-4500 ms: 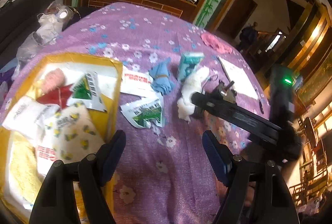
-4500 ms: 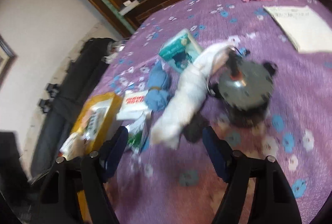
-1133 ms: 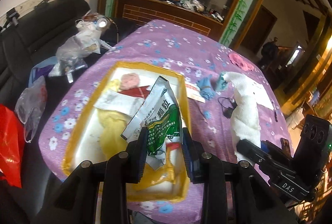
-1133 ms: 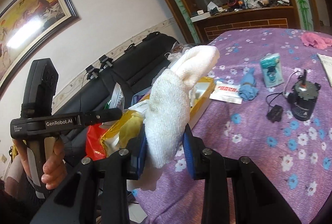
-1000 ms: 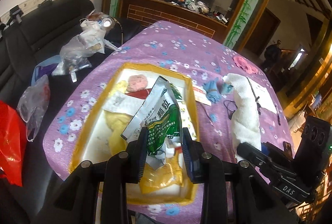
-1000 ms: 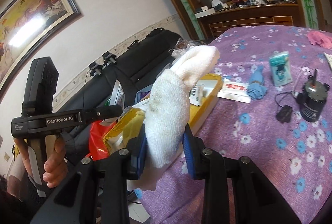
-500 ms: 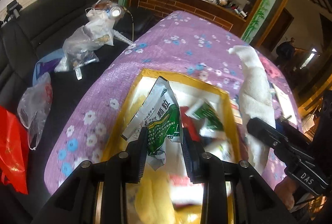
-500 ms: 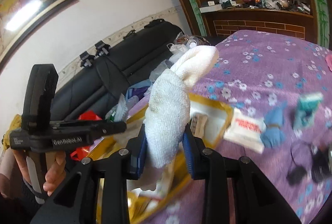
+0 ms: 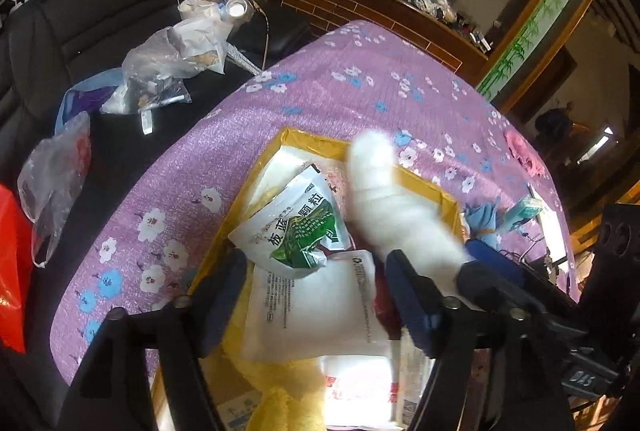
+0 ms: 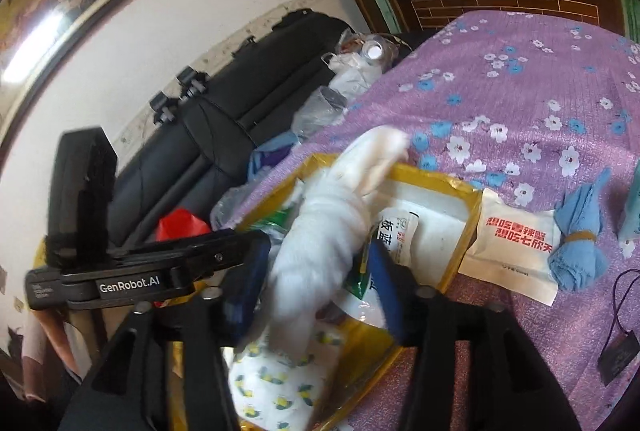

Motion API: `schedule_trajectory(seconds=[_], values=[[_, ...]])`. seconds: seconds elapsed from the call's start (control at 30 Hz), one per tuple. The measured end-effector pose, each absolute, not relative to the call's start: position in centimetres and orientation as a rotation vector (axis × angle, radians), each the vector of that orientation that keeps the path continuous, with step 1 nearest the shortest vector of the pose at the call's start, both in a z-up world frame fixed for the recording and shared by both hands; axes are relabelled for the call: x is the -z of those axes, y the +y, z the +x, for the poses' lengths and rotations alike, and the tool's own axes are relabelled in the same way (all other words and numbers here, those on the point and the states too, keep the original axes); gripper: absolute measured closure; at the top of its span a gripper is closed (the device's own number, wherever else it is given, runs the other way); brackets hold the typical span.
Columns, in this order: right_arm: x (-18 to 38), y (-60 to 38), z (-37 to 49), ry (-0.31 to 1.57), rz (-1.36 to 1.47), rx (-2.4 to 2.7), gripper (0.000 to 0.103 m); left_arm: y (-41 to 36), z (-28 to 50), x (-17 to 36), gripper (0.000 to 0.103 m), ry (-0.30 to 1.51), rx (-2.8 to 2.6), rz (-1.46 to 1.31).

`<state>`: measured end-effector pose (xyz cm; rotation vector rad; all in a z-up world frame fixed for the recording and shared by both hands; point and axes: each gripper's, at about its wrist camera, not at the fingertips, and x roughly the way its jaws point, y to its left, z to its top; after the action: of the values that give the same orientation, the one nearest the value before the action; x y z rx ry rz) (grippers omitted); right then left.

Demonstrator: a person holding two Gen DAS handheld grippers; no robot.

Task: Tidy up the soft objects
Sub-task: 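Open both grippers and move them back toward the blue cloth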

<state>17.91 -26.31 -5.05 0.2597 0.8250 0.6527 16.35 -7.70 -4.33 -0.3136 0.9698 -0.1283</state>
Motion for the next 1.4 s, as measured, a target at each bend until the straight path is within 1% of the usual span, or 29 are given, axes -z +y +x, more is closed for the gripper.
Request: schedule_trajectory(seconds=[0.03,0.13,0.23,0.43,0.5,0.63,0.8,0.93,1.13,1.4], values=[[4.7,-26.5,17.7,0.816,0.266,-0.649,0.038,-7.8,16.2,4.1,0.025,0.964,0.134,-0.313],[3.8,-27.2,17.0,0.795,0.284,-0.661,0.036,-8.5,15.4,3.3,0.023,0.945,0.137,-0.294],[3.2,-28.4,16.3,0.783,0.303,-0.662,0.034,-9.3,14.8,2.8,0.019,0.936,0.111,-0.268],[3.0,-31.5,15.3,0.789,0.368,-0.664,0.032,-11.2,13.9,1.9,0.019,1.008,0.156,-0.257],[2.8,-32.5,14.9,0.783,0.378,-0.659,0.032,-11.6,13.2,1.5,0.019,1.007,0.158,-0.27],[2.6,-34.6,14.5,0.775,0.401,-0.662,0.029,-13.2,11.5,0.0,0.019,0.971,0.174,-0.252],[2.3,-37.3,14.6,0.78,0.418,-0.652,0.028,-16.1,9.5,-2.5,0.019,0.889,0.151,-0.168],[1.6,-39.7,14.8,0.776,0.42,-0.633,0.028,-18.3,9.1,-3.7,0.019,0.865,0.219,-0.175],[0.7,-42.6,16.0,0.769,0.387,-0.569,0.028,-22.2,9.9,-3.9,0.019,0.875,0.287,-0.164],[2.1,-46.7,16.5,0.74,0.453,-0.481,0.028,-25.8,11.1,-2.4,0.019,0.92,0.322,-0.124]])
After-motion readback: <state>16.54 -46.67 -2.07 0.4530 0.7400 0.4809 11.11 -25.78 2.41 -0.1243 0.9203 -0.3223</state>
